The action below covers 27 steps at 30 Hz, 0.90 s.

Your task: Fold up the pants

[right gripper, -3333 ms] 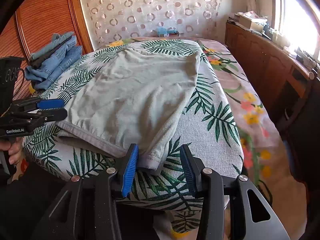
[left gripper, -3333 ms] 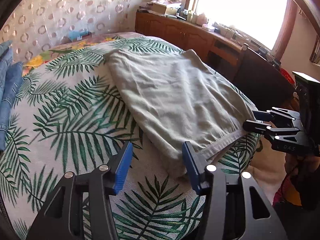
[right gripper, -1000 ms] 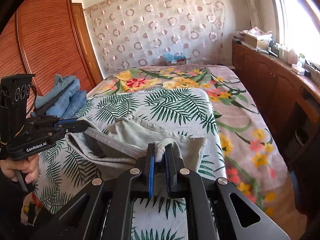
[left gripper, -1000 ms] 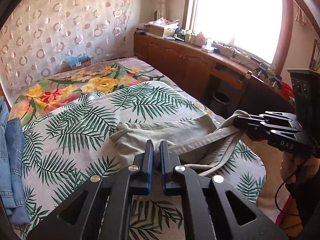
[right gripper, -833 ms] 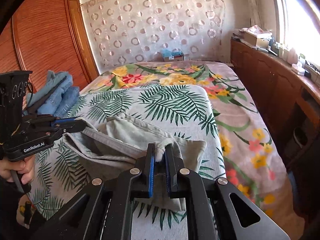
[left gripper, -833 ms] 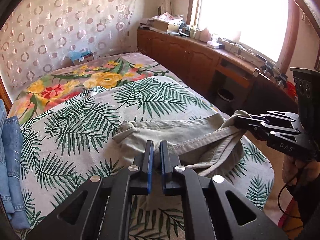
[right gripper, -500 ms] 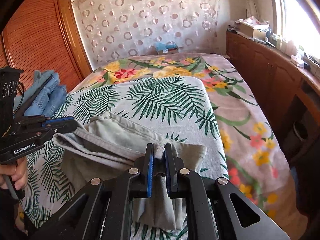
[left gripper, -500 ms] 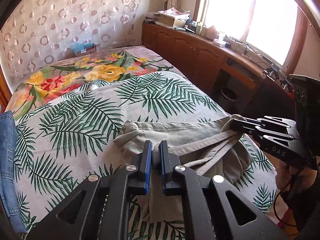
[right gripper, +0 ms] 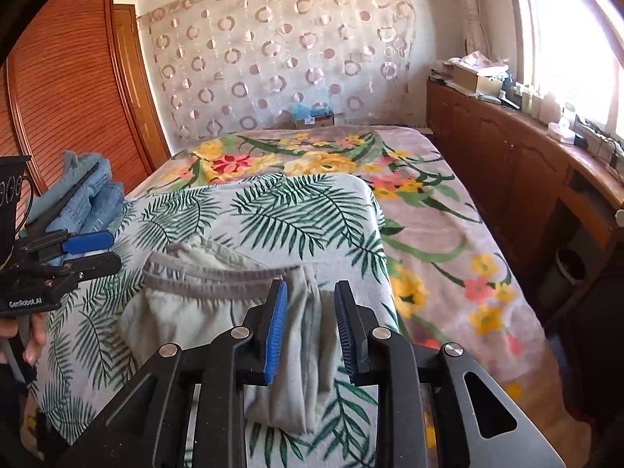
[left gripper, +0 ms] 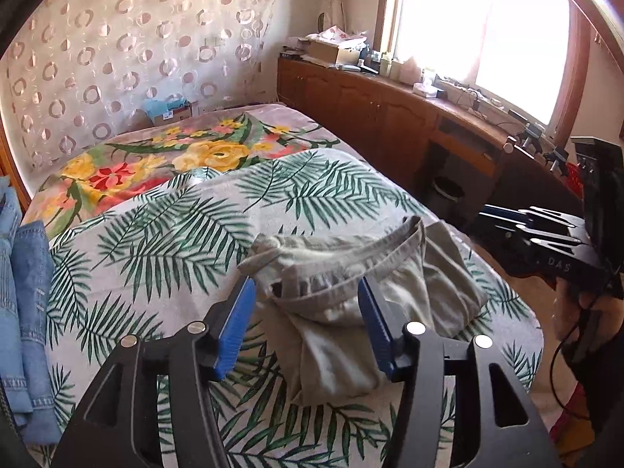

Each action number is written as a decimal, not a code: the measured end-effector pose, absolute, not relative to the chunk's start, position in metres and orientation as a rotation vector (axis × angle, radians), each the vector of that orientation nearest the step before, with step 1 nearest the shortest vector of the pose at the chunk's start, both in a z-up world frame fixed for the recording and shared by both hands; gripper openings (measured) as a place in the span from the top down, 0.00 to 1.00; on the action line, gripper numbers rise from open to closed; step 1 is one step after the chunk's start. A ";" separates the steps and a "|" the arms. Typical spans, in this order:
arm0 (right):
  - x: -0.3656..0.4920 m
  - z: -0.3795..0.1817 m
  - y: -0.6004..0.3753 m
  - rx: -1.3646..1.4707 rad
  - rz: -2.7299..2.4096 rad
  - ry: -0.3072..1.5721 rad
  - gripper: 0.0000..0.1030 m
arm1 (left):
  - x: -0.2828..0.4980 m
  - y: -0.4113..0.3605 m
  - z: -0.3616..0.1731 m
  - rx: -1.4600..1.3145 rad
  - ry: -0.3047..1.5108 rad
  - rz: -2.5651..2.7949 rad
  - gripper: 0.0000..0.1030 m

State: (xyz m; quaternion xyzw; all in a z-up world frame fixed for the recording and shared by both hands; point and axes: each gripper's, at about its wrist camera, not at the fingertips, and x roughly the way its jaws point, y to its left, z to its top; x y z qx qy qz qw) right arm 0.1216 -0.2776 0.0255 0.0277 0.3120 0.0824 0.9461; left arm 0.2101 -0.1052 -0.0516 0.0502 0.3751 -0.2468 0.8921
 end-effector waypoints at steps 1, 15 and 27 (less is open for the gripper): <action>0.118 0.022 -0.279 0.058 0.176 0.651 0.74 | 0.209 -0.104 -0.055 0.101 0.786 -0.511 0.46; 0.109 -0.009 -0.266 -0.027 0.238 0.759 0.88 | 0.197 -0.112 -0.107 0.171 0.906 -0.512 0.46; 0.095 -0.013 -0.292 0.002 0.166 0.758 0.99 | 0.202 -0.108 -0.113 0.156 0.911 -0.507 0.45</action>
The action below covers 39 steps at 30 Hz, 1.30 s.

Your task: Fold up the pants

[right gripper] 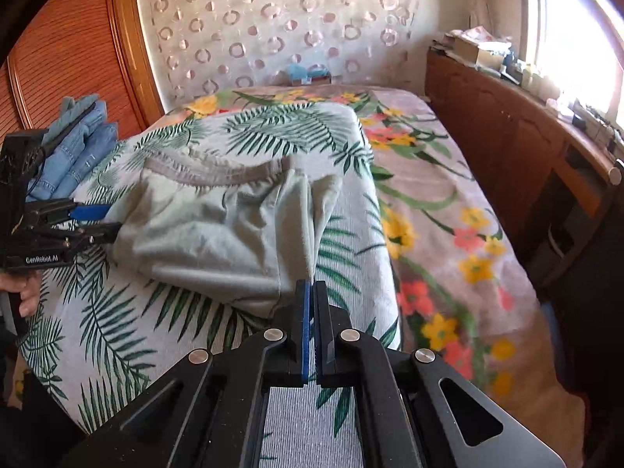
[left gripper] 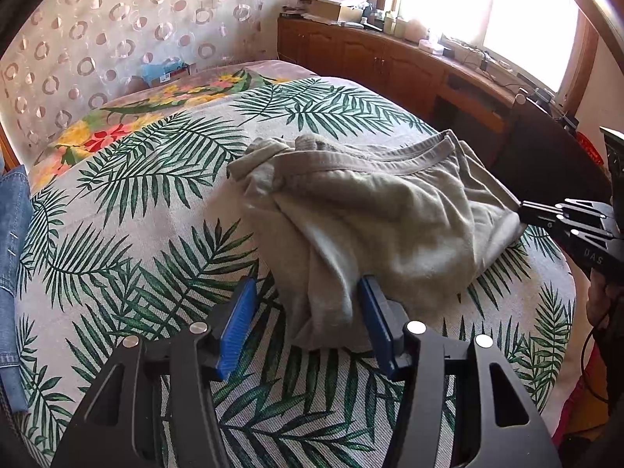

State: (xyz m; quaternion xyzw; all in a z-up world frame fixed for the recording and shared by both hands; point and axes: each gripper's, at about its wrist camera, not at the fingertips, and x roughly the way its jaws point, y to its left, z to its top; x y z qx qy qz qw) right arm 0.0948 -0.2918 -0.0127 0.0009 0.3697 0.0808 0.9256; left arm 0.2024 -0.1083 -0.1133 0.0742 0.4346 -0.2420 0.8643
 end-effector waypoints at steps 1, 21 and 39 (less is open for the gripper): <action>0.095 -0.011 -0.291 0.001 0.169 0.755 0.99 | 0.203 -0.108 -0.113 0.151 0.913 -0.508 0.45; 0.188 -0.004 -0.271 0.015 0.225 0.752 0.67 | 0.248 -0.124 -0.090 0.114 0.902 -0.522 0.51; 0.193 -0.002 -0.294 0.039 0.110 0.759 0.83 | 0.254 -0.127 -0.093 0.122 0.886 -0.499 0.56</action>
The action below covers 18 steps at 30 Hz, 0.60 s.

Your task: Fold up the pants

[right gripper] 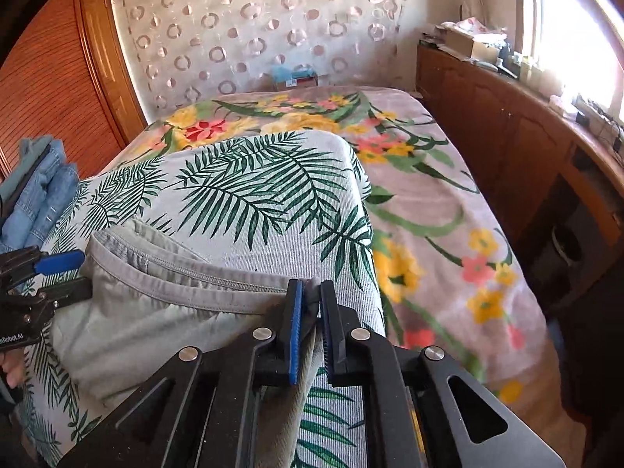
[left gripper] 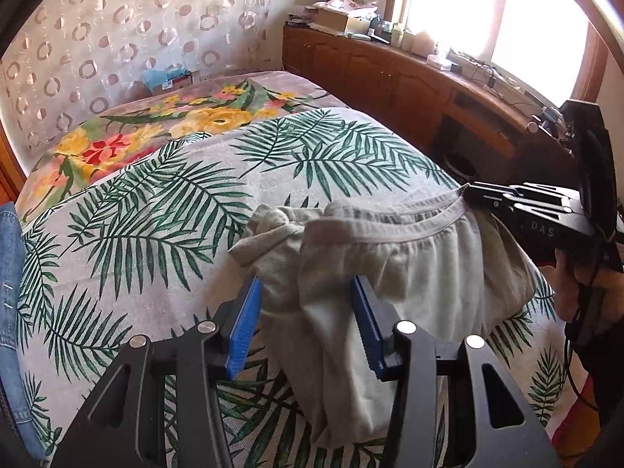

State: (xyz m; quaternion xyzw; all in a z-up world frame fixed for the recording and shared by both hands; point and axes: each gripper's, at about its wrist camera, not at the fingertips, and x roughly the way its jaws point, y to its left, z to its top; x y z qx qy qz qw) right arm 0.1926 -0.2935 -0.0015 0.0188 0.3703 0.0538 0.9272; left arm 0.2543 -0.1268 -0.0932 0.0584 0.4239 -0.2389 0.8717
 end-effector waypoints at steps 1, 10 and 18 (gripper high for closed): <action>0.189 0.001 -0.295 0.038 0.120 0.757 0.81 | 0.256 -0.128 -0.093 0.119 0.887 -0.507 0.57; 0.171 0.001 -0.289 0.002 0.154 0.770 0.72 | 0.269 -0.143 -0.093 0.127 0.903 -0.553 0.95; 0.171 -0.003 -0.287 -0.016 0.161 0.787 0.72 | 0.276 -0.124 -0.078 0.054 0.856 -0.475 0.96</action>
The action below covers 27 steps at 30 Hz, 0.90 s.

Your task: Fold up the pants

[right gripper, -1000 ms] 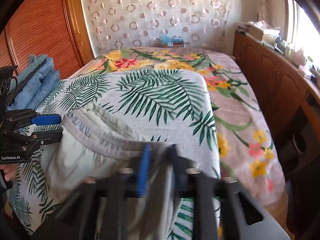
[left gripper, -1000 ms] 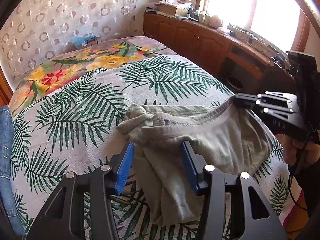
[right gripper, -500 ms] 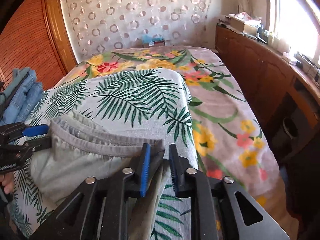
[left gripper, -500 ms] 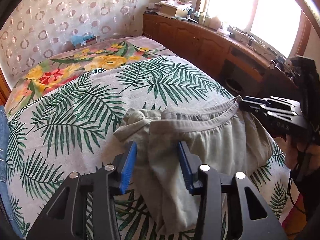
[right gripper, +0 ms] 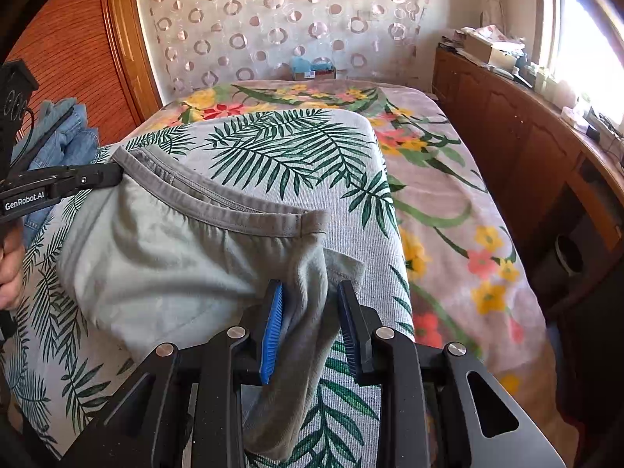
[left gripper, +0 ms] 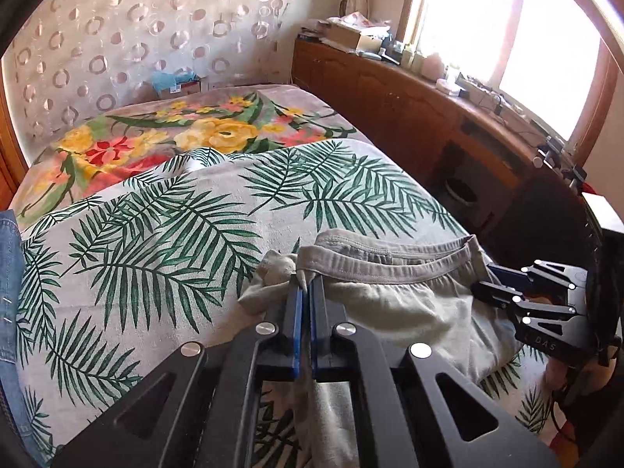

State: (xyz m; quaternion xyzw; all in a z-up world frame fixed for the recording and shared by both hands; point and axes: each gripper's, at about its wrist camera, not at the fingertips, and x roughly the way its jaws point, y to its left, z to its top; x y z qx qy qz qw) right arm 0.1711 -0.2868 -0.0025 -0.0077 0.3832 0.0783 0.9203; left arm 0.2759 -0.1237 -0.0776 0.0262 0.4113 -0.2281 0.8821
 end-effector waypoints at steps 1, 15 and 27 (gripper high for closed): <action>0.171 -0.002 -0.287 -0.014 0.161 0.787 0.72 | 0.276 -0.125 -0.080 0.064 0.865 -0.469 0.96; 0.121 0.005 -0.283 0.022 0.215 0.732 0.63 | 0.230 -0.111 -0.071 0.146 0.833 -0.530 0.45; 0.094 -0.010 -0.280 -0.029 0.228 0.766 0.63 | 0.200 -0.112 -0.103 0.219 0.910 -0.551 0.44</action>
